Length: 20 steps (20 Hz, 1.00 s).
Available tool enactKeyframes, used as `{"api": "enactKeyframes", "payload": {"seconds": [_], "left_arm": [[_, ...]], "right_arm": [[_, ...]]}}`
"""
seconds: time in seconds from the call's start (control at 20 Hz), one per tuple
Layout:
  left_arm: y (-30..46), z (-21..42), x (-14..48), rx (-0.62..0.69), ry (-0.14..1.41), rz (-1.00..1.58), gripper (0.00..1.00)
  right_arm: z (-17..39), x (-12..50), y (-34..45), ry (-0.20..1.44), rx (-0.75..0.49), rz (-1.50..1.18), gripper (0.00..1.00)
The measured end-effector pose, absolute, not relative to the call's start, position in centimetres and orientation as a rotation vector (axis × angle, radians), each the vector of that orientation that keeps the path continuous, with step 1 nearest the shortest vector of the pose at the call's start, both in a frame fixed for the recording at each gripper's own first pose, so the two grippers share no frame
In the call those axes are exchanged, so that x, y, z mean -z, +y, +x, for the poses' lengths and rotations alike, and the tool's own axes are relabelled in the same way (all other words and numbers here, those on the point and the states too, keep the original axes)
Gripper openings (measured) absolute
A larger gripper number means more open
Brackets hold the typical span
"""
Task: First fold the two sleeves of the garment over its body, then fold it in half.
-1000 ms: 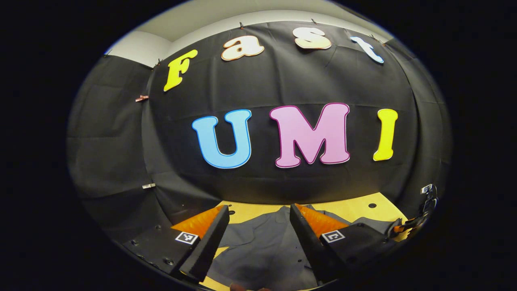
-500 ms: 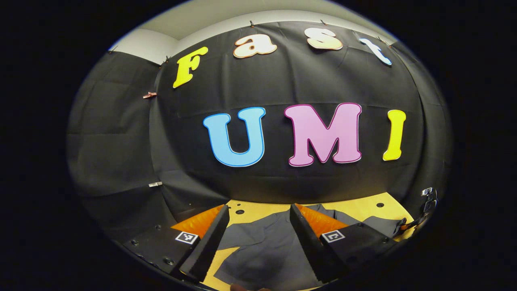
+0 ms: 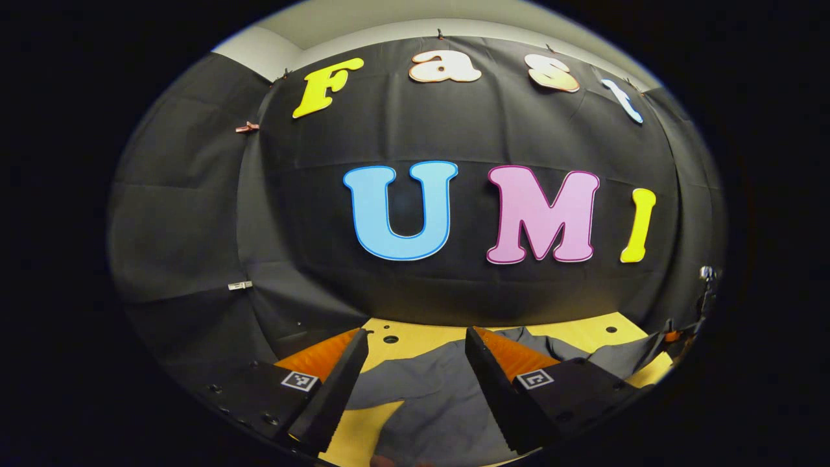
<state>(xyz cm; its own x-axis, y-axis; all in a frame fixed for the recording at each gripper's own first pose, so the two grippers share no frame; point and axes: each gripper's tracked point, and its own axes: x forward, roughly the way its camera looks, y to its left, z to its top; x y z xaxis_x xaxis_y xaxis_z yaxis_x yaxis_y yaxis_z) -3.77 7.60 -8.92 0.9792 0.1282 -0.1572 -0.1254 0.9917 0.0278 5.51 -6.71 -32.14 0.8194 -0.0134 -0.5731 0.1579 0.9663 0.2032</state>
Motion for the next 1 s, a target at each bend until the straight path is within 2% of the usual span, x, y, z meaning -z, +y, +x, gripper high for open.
{"api": "enactKeyframes", "payload": {"seconds": [0.35, 0.6, 0.7, 1.0], "left_arm": [[13.0, -2.1, 11.0, -0.057, 0.15, -0.006, 0.95], [16.7, -1.1, 12.5, -0.033, 0.153, -0.008, 0.95], [18.3, -0.8, 13.2, -0.033, 0.156, -0.007, 0.97], [23.6, -0.7, 16.6, -0.075, 0.187, -0.004, 0.95]], "right_arm": [[4.9, 24.4, -0.5, 0.496, 0.084, 0.187, 0.05], [5.1, 21.6, 4.4, 0.464, 0.061, 0.18, 0.05], [5.7, 20.6, 7.3, 0.448, 0.031, 0.168, 0.05], [8.7, 19.2, 17.2, 0.422, -0.082, 0.174, 0.05]]}}
